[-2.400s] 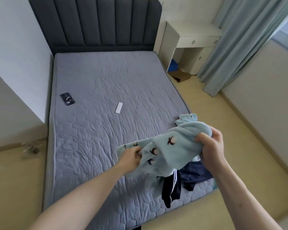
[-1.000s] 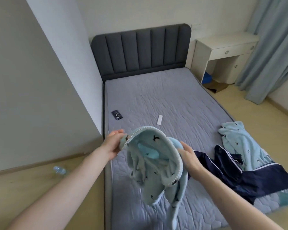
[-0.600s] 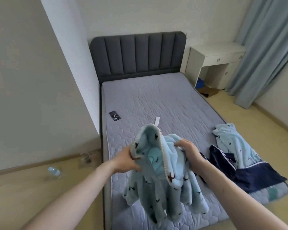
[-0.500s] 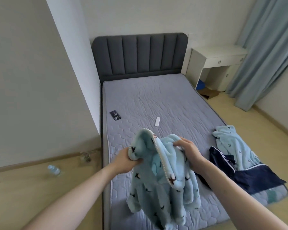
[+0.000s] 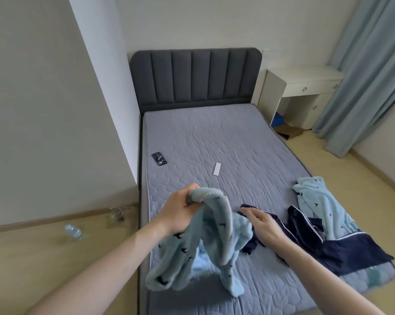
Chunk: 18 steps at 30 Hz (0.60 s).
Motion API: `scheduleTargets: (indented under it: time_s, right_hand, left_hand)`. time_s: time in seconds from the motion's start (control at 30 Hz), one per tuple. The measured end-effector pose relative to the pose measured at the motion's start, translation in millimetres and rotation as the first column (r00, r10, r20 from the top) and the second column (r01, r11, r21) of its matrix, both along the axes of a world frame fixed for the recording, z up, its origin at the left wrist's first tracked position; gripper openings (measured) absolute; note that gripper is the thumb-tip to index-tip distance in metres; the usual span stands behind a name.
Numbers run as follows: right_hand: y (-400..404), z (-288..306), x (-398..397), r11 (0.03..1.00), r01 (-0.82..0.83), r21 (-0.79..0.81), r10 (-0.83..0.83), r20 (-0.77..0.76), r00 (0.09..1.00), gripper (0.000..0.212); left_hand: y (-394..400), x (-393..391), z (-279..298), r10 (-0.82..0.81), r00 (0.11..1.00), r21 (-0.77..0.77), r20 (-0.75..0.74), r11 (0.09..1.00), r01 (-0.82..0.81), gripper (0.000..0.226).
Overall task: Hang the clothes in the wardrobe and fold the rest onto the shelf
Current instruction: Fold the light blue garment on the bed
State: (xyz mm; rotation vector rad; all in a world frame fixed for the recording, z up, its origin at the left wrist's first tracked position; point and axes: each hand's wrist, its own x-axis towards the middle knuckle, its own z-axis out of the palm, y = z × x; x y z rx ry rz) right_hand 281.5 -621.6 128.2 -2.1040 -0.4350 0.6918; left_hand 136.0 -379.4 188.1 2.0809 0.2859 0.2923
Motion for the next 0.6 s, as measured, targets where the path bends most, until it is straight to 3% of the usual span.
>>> scheduleTargets:
  time_s: [0.1,0.2,0.3,0.33,0.43,0.6]
  right_hand:
    - [13,-2,-30,0.973,-0.200,0.117,0.220,-0.196,0.956,0.060]
    - [37,-15,-53,0.951,-0.311,-0.012,0.310,-0.024,0.950,0.071]
    - [60,-29,-60,0.970,-0.218,-0.105,0.227,0.076,0.971,0.083]
    - [66,-35,-59,0.975,-0.188,-0.121,0.198,0.073,0.977,0.075]
    - [73,-40,-57,0.984,-0.144,-0.106,0.158,0.135,0.978,0.016]
    - [46,-26,-32,0.993,-0.082,0.086,0.083,-0.011,0.996,0.016]
  left_hand:
    - [-7,8,14,-0.020,1.000,0.002,0.002,1.000,0.020,0.005]
    - [-7,16,26,0.009,1.000,-0.023,0.019,1.000,-0.009,0.008]
    - [-3,19,40,0.034,0.999,-0.019,0.034,0.999,-0.033,0.006]
    - [-1,17,44,0.042,0.998,-0.017,0.037,0.999,-0.041,0.005]
    - [13,5,47,0.109,0.993,0.012,0.053,0.994,-0.110,0.003]
    - [44,-40,22,0.285,0.958,0.063,-0.009,0.957,-0.284,0.017]
